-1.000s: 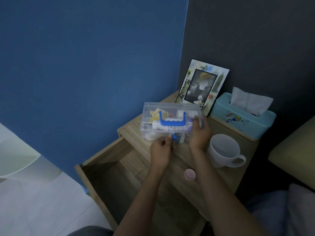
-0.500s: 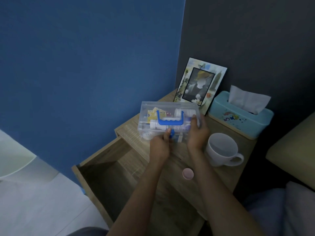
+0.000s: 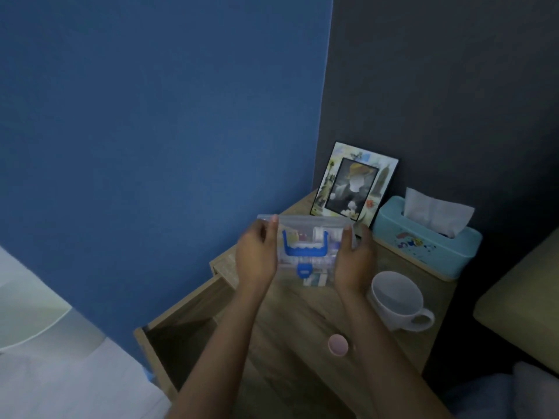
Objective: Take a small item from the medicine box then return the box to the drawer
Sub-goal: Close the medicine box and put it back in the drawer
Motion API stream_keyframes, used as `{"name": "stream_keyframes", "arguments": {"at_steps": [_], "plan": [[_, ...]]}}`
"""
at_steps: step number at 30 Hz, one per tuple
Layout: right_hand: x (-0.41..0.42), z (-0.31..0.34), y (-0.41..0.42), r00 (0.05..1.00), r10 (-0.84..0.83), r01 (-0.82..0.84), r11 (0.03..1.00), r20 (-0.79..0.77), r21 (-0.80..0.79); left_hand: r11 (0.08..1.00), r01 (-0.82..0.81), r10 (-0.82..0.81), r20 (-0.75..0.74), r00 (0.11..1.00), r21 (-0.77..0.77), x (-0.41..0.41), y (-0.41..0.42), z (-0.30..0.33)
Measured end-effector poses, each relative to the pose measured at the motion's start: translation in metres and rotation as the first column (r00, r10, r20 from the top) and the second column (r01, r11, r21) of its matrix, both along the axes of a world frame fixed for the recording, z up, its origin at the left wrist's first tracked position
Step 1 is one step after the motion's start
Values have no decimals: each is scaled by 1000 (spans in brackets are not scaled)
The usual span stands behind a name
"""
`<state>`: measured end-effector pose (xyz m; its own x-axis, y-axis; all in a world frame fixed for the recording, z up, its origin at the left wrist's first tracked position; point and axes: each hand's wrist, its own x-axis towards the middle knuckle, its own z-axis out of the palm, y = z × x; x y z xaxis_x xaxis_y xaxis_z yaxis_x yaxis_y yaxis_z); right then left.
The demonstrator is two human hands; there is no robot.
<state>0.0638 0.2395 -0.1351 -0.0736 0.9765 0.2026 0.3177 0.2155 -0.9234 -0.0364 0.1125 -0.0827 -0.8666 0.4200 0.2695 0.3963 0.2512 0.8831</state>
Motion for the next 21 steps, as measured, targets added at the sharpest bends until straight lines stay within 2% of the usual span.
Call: {"name": "stream_keyframes", "arguments": {"at_steps": [2,4,5,7,9,11,12,14,21], "plan": [[-4,11,10,998,16,-20,999,64,49,999,-34,35,-87,996,10,-20,4,2],[-6,19,22,990,50,-51,999,130,-1,991,-43,28,-120,992,-125,-35,9,-7],[-6,20,28,988,61,-53,997,142,-64,982,-26,10,-87,996,-189,-41,11,-12],[-6,19,38,981,90,-51,975,174,-218,972,37,-17,86,996,-233,-46,16,-23],[-6,19,44,973,155,-76,916,171,-394,979,96,-32,329,944,-180,-49,21,-32],[-7,21,47,980,189,-127,831,59,-542,992,107,-56,521,852,-68,-52,25,-35],[-8,24,47,982,188,-159,788,-13,-594,993,107,-67,559,826,-39,-54,25,-36],[-8,26,46,980,174,-194,749,-94,-633,992,123,-83,553,829,-35,-55,24,-35],[-5,33,6,972,70,-200,754,-226,-626,980,183,-126,460,879,-80,-67,-5,-15]]}}
